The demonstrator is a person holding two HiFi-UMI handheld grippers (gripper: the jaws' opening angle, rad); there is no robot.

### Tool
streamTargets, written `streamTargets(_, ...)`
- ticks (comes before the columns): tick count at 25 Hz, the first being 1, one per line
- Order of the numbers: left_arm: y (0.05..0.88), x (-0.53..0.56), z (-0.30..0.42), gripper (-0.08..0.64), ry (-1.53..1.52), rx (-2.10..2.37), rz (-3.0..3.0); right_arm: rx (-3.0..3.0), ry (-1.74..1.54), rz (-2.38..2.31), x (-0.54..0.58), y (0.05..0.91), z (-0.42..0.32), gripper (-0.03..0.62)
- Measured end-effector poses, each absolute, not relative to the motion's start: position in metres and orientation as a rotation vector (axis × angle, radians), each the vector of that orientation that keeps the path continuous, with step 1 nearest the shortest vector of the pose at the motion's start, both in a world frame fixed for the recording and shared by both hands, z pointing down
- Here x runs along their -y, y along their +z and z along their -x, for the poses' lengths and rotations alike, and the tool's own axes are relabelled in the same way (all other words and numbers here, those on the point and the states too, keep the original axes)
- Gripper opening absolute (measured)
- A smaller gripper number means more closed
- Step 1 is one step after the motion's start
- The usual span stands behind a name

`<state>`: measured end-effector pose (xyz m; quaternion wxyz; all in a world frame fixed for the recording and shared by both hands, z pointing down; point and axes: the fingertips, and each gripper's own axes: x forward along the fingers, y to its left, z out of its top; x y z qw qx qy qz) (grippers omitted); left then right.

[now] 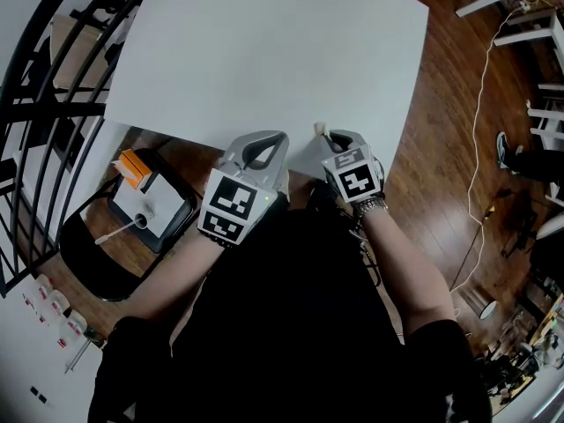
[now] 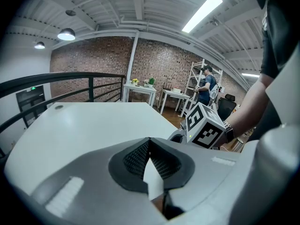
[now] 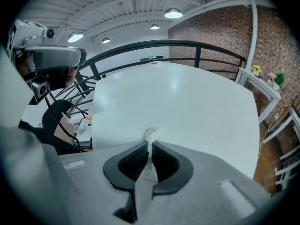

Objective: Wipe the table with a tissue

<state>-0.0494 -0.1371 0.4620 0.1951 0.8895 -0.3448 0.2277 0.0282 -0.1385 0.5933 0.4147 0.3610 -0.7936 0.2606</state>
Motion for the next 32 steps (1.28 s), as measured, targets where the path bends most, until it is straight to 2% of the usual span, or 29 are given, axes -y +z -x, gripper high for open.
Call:
streamTargets(20, 0.456, 0.133, 0.037, 0.012, 0.624, 0.953, -2.524, 1.974, 0.655, -1.035, 0.132, 0.575, -0.063, 0.014)
streamTargets(32, 0.450, 0.126, 0.036, 0.012, 0.634, 0.979, -2.520, 2.005, 0.639, -0.995, 0.133, 0.574, -0.053, 0.014)
